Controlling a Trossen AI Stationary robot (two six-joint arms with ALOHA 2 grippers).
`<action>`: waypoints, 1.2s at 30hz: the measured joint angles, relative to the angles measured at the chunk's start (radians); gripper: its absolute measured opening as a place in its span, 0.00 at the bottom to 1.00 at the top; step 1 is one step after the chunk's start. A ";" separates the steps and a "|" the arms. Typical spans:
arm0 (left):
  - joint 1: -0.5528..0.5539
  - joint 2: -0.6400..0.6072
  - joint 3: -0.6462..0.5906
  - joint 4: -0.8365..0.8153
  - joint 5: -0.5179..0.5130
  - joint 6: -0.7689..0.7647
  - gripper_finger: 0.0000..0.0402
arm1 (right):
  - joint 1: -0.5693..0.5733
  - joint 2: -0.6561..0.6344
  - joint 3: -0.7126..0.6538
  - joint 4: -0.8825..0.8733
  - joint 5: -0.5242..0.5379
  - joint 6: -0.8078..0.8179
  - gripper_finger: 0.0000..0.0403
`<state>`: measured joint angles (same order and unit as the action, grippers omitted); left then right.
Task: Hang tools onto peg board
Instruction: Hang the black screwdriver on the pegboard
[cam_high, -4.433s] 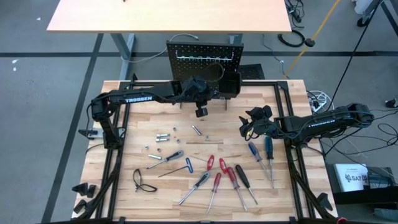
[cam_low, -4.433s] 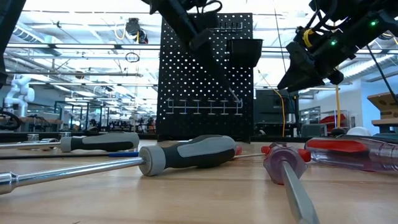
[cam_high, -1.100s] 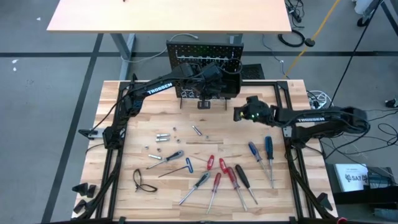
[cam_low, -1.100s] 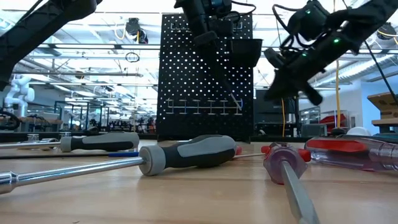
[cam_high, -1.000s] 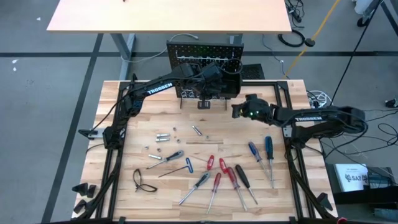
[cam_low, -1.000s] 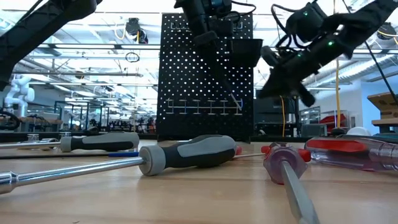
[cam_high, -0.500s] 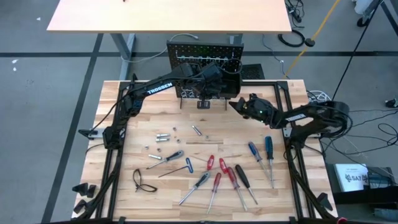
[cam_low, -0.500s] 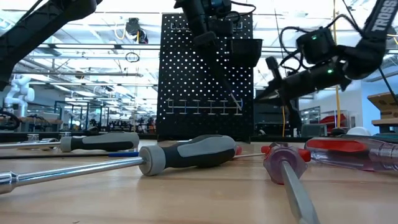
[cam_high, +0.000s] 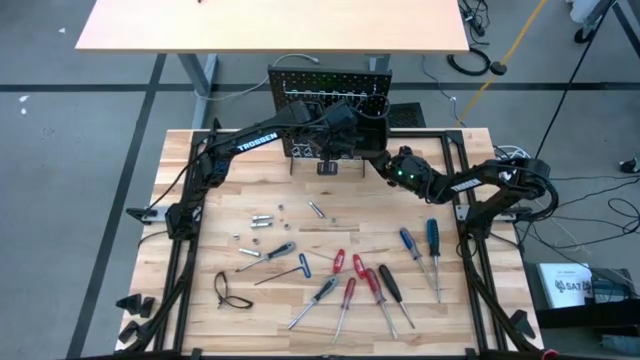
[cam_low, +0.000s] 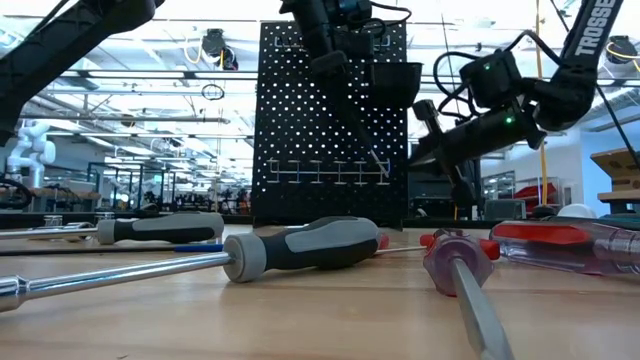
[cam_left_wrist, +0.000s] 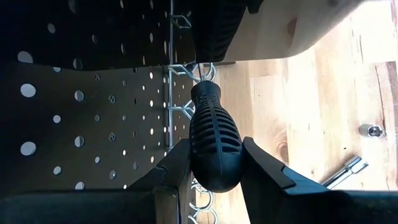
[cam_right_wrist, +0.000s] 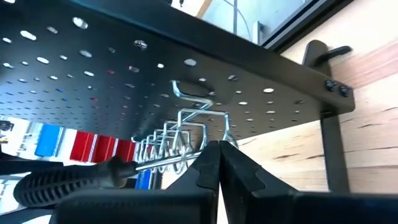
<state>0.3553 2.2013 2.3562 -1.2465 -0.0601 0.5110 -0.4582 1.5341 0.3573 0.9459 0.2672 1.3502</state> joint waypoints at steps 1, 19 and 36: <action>0.000 0.000 0.000 0.000 0.000 0.000 0.26 | 0.000 0.000 0.000 -0.004 0.003 0.000 0.00; 0.003 0.000 0.000 0.002 0.003 0.000 0.26 | -0.013 0.000 0.116 -0.212 0.016 -0.030 0.00; 0.004 0.000 0.000 0.003 0.003 0.003 0.26 | -0.013 0.085 0.125 -0.123 -0.005 -0.083 0.00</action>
<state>0.3595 2.2017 2.3562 -1.2440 -0.0571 0.5138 -0.4717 1.6196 0.4819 0.8233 0.2621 1.2671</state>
